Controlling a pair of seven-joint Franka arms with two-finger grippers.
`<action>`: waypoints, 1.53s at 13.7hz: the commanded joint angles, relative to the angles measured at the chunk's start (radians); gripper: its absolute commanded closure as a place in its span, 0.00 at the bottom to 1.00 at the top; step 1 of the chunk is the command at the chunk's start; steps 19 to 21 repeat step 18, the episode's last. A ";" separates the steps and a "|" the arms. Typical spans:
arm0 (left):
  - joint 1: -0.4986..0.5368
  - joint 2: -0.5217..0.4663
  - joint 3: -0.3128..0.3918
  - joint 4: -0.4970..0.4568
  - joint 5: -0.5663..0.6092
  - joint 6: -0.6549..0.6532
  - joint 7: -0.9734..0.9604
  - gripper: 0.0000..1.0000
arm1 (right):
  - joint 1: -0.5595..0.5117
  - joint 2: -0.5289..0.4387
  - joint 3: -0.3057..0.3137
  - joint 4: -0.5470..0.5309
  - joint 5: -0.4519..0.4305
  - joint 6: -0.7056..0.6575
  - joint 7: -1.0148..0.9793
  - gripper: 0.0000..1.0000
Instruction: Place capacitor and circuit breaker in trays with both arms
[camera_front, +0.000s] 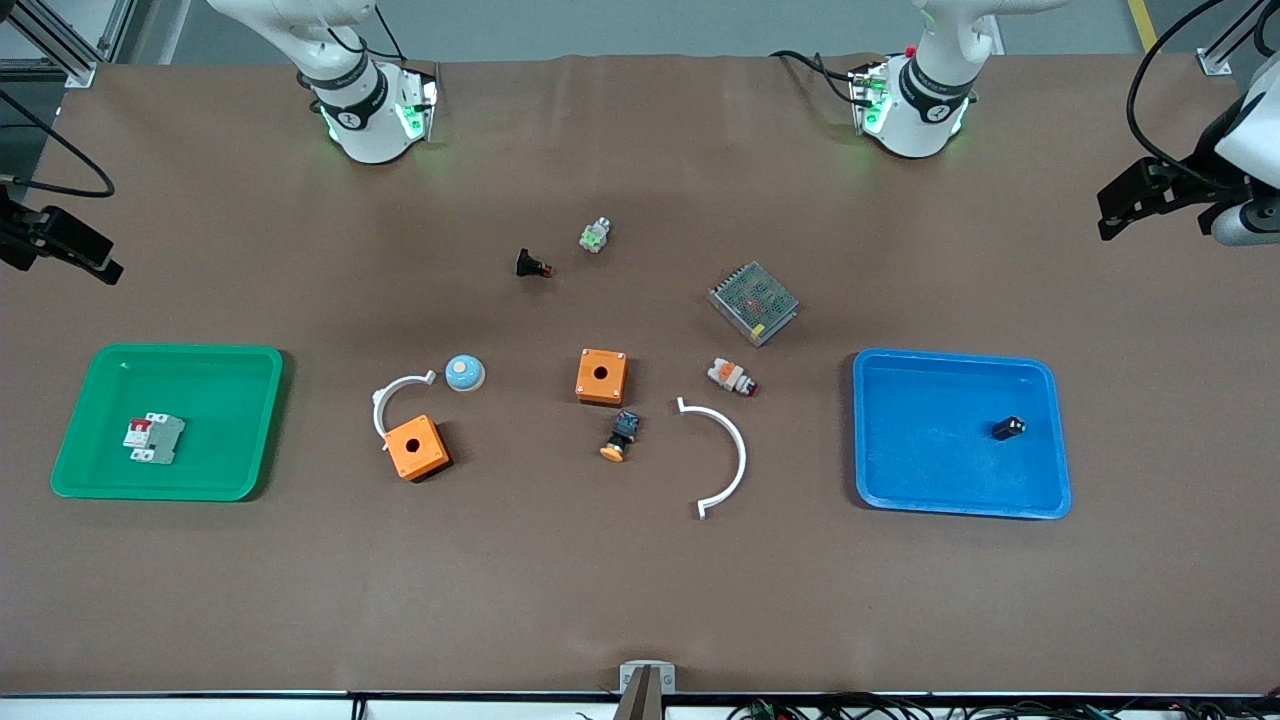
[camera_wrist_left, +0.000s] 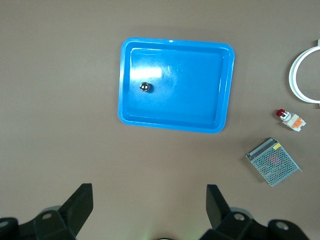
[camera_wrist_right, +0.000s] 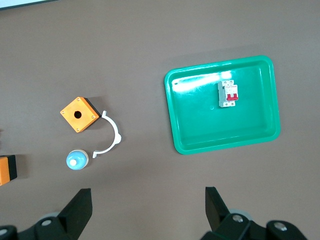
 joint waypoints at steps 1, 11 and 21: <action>-0.001 0.012 -0.004 0.024 0.011 -0.013 -0.003 0.00 | -0.003 0.017 0.002 0.029 0.019 -0.009 0.002 0.00; -0.004 0.012 -0.014 0.019 -0.016 -0.025 -0.001 0.00 | -0.005 0.017 0.000 0.029 0.019 -0.009 0.002 0.00; -0.004 0.012 -0.014 0.019 -0.047 -0.025 -0.006 0.00 | -0.006 0.017 0.000 0.029 0.017 -0.009 0.002 0.00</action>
